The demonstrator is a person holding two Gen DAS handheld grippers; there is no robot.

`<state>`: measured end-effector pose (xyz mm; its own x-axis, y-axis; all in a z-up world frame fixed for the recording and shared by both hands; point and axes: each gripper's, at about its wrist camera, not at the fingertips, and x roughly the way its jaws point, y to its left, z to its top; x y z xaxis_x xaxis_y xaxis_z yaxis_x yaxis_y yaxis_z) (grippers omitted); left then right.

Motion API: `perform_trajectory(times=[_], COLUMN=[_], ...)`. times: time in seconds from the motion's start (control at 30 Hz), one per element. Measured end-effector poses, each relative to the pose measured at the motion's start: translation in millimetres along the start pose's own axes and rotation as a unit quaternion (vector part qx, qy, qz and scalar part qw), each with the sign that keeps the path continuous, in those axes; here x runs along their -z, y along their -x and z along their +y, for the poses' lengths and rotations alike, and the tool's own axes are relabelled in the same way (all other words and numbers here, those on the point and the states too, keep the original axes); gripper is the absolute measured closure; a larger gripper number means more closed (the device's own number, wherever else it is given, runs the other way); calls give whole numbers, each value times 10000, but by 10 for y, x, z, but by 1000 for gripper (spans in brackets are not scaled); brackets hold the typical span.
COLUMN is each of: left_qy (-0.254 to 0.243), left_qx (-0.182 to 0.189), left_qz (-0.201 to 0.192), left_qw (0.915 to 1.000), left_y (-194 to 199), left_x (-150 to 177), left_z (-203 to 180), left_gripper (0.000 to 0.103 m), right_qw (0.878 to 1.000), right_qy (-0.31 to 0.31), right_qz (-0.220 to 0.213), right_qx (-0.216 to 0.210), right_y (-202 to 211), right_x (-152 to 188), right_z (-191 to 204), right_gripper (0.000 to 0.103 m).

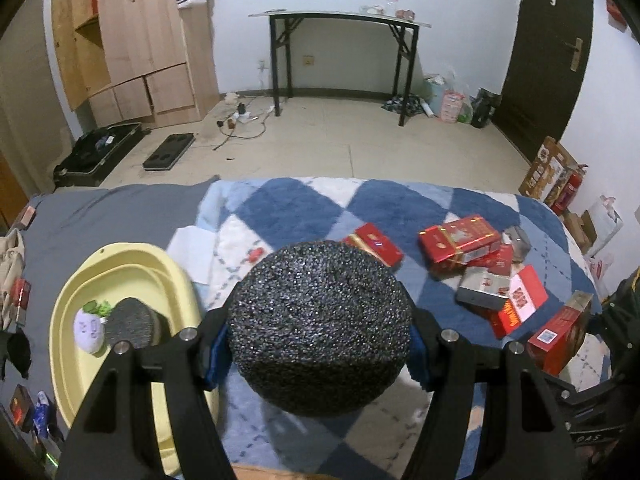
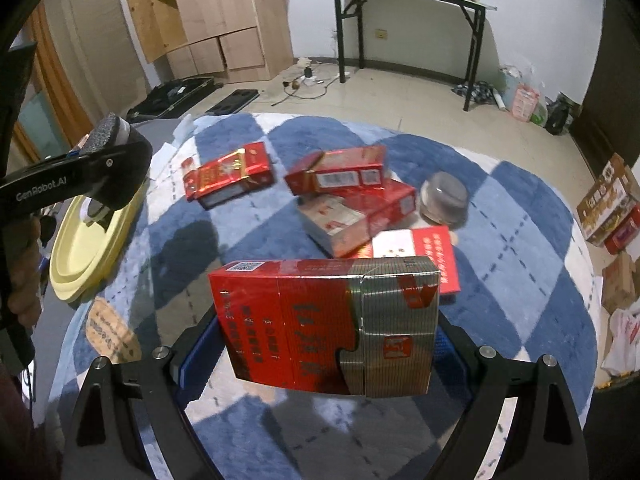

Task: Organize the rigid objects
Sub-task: 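Carry the puck and box into the yellow tray and open both tools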

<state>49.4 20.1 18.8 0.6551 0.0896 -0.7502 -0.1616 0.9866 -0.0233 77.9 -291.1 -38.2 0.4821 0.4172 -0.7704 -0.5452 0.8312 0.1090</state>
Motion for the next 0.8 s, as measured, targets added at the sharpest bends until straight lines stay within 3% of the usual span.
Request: perform_trajectory(times=[0.2,0.37,0.53,0.8], left_qy=[110,582,955,1548], left_qx=[-157,-526,-852,-906], left_qz=[45,185,527,1010], left_qw=[9998,9967,9904,9786], left_y=[90,206,112,-127], left_x=[105,320,655,1075], left_z=[428,1258,2058,2599], left_gripper=[33,33,33,33], right_qw=[9996,9969,9893,9761], right_qy=[213,568,1018,1585], right_qz=[-22,-95,-139,-26], right_qx=[-182,-543,-1036,-1489], right_y=[-71,-77,-195,-734], right_x=[-102,-275,-542,-585], right_z=[266,729,1480,2660], right_gripper=[12,11,11,11])
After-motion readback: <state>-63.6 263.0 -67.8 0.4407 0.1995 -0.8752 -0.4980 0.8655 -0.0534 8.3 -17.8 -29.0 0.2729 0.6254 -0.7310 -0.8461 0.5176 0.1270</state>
